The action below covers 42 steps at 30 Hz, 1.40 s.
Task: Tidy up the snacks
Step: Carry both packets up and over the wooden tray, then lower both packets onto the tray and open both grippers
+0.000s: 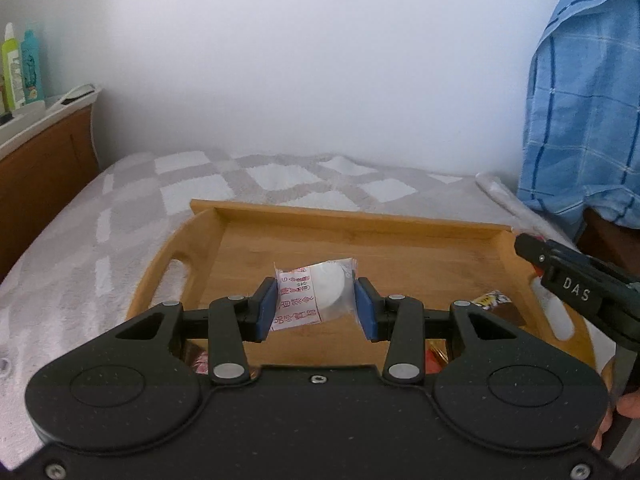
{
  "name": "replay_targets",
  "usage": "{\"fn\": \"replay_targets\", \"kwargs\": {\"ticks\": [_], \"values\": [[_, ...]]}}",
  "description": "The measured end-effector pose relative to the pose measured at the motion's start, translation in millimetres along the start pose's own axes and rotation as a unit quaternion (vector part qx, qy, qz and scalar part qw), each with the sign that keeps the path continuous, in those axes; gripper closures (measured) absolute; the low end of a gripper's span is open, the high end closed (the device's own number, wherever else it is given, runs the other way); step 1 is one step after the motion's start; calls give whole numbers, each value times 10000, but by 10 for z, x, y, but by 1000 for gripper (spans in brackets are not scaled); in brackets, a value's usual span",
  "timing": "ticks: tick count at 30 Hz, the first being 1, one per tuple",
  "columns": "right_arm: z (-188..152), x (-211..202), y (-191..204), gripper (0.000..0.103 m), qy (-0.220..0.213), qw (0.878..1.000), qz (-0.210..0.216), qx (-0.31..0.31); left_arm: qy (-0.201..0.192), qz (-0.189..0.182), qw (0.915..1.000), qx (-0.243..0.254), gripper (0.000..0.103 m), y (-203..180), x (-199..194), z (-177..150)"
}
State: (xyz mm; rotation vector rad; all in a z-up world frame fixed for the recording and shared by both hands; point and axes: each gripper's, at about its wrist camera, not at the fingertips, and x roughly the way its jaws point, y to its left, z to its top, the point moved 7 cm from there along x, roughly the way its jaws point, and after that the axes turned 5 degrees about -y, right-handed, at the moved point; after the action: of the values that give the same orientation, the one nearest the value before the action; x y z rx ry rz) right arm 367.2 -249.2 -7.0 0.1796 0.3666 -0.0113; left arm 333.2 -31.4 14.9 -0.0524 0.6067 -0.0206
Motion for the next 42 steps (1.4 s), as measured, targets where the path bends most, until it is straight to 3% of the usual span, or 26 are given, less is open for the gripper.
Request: {"fn": "replay_targets", "kwargs": {"ticks": [6,19,42], "values": [[-55,182,-54,66,300,9994,-59,177,198,116,9997,51,63,-31,245,-92],[-137,288,-74,65,781,9964,-99,325,414,226,9987,174,63,-38,390,-203],[-196,347,-106,65,1083,9929,-120,474,526,202,9982,205,58,-49,440,-224]]}}
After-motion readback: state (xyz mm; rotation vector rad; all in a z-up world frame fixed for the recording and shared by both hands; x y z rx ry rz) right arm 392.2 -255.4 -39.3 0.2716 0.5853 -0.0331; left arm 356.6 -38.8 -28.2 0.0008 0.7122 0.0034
